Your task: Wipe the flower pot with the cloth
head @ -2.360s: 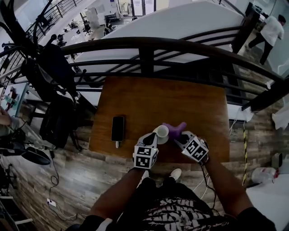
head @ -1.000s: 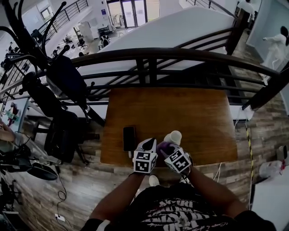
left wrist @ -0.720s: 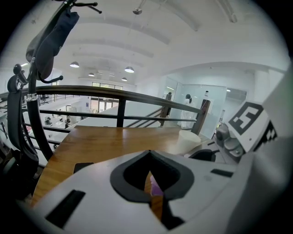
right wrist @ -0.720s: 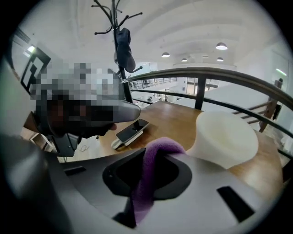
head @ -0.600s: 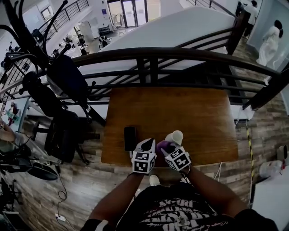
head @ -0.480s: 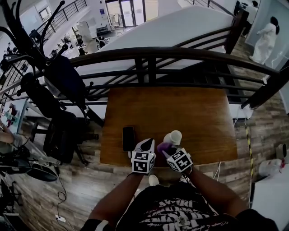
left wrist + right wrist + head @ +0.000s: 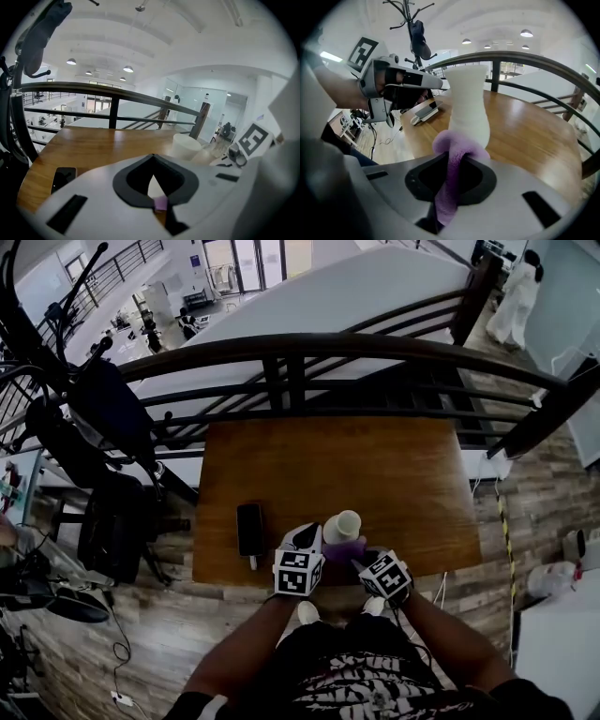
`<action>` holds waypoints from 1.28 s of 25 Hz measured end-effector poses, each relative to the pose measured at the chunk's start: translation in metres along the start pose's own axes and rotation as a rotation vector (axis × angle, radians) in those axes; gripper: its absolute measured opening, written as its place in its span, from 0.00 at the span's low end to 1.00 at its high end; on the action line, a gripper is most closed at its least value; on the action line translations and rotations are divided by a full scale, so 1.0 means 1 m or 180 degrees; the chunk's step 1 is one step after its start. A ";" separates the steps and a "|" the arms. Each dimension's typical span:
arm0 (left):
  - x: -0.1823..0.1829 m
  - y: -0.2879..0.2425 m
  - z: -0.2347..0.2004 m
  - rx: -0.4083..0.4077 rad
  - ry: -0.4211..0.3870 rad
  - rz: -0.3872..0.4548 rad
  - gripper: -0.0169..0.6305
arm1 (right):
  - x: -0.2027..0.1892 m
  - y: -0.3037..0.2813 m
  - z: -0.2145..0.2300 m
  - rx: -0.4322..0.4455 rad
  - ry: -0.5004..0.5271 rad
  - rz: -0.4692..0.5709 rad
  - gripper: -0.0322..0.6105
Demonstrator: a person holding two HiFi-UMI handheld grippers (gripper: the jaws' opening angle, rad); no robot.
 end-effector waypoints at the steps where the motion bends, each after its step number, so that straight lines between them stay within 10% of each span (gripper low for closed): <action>1: 0.000 -0.002 0.001 -0.0006 0.0005 0.0004 0.03 | -0.002 0.001 0.007 -0.0041 -0.0016 -0.0040 0.10; 15: -0.001 -0.022 0.016 0.0062 0.0091 0.0038 0.03 | -0.002 0.005 0.079 -0.0486 0.0124 -0.0177 0.10; 32: -0.007 -0.040 0.041 0.0303 0.0152 -0.0013 0.03 | -0.026 0.031 0.213 -0.1552 -0.0438 0.0449 0.10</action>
Point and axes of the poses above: the fingertips, and each gripper's own axes: y backward along the fingers, z to its right, x out of its top, the point moved 9 cm from there along y, backward along the fingers, and after that the axes turned 11 degrees about -x, right-handed, at the moved point
